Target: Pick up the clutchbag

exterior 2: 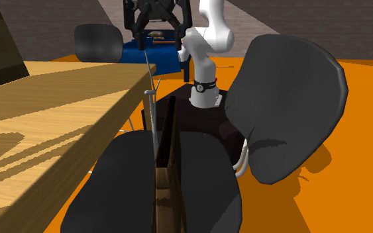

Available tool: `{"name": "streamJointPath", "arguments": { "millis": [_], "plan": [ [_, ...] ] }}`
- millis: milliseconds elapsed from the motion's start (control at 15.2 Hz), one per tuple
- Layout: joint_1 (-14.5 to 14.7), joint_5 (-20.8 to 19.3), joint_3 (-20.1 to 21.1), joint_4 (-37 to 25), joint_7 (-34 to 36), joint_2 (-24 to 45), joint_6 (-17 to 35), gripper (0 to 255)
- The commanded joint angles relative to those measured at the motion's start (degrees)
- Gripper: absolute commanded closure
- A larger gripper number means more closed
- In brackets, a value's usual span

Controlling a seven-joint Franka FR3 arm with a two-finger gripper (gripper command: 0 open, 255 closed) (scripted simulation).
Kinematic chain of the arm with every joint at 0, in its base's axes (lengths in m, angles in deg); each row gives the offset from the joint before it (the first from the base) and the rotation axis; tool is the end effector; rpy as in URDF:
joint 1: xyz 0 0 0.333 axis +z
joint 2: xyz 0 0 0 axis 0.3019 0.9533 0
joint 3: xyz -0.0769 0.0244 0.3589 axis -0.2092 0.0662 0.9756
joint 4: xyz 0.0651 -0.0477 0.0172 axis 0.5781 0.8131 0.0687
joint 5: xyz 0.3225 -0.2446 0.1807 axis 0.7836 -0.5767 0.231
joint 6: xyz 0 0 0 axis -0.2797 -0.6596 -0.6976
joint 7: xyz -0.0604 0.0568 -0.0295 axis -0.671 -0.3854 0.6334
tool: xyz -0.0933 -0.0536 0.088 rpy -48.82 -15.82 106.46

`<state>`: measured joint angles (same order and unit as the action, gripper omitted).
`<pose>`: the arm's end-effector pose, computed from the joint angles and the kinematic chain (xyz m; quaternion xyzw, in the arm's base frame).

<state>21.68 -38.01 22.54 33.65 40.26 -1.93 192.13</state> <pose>0.5167 0.0850 0.5222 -0.9929 -0.1135 -0.0295 0.0220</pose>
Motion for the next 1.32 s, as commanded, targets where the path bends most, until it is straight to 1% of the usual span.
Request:
{"name": "streamJointPath", "arguments": {
  "millis": [0, 330, 594, 858, 1122, 1254],
  "plan": [
    [0.47, -0.46, 0.56, -2.84, -0.82, 4.23, 1.92, 0],
    [1.93, -2.13, 2.28, -10.72, -1.83, 14.0, 5.08, 0],
    [3.29, -4.03, 3.53, -18.16, -2.39, 21.92, 6.5, 0],
    [5.02, -6.29, 4.54, -26.77, -2.89, 30.05, 6.87, 0],
    [7.08, -8.57, 5.2, -36.33, -3.53, 38.14, 6.15, 0],
    [7.09, -8.65, 5.13, -35.22, -3.46, 38.43, 7.56, 0]
  ]
}}
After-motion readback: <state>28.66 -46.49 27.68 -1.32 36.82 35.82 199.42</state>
